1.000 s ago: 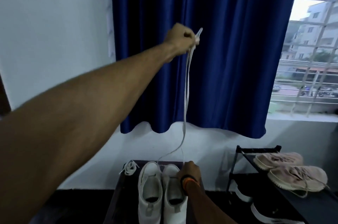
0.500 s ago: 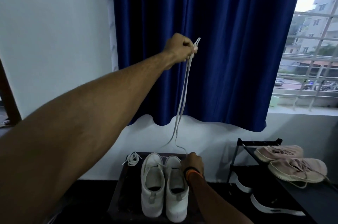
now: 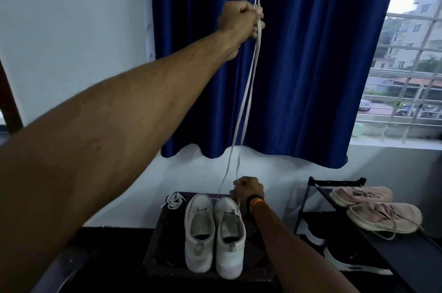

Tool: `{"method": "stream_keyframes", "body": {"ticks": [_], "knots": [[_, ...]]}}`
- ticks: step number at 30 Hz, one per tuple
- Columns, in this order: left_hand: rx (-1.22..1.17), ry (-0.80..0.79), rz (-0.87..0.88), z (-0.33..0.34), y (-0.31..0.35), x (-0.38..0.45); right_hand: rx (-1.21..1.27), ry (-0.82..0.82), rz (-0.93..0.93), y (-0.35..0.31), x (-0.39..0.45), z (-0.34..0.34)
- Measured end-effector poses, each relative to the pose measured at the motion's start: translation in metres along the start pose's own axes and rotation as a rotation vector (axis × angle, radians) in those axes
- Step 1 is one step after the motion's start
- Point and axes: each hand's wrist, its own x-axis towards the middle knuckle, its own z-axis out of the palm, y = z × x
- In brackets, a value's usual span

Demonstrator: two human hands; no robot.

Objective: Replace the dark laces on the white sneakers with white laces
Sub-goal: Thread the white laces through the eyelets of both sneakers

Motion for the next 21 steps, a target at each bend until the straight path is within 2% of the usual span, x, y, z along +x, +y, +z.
{"method": "stream_keyframes", "body": {"ticks": [3, 7, 10, 13, 17, 19, 21], "knots": [[-0.026, -0.07, -0.04, 0.001, 0.004, -0.005, 0.158, 0.016, -0.048, -0.012, -0.004, -0.002], [0.029, -0.231, -0.23, -0.003, -0.021, -0.029, 0.424, 0.111, -0.08, -0.026, -0.01, -0.012], [0.061, -0.274, -0.362, -0.007, -0.057, -0.054, 0.554, 0.037, -0.08, -0.029, -0.011, -0.018], [0.085, -0.286, -0.491, -0.011, -0.095, -0.086, 0.559, -0.041, -0.036, -0.024, -0.017, -0.022], [0.131, -0.314, -0.633, -0.017, -0.15, -0.135, 0.367, -0.128, 0.048, 0.012, -0.017, -0.023], [0.14, -0.322, -0.685, -0.019, -0.177, -0.159, 0.101, -0.164, 0.0, 0.032, -0.018, -0.021], [0.138, -0.324, -0.736, -0.02, -0.2, -0.181, -0.256, -0.132, -0.108, 0.043, -0.027, -0.023]]}}
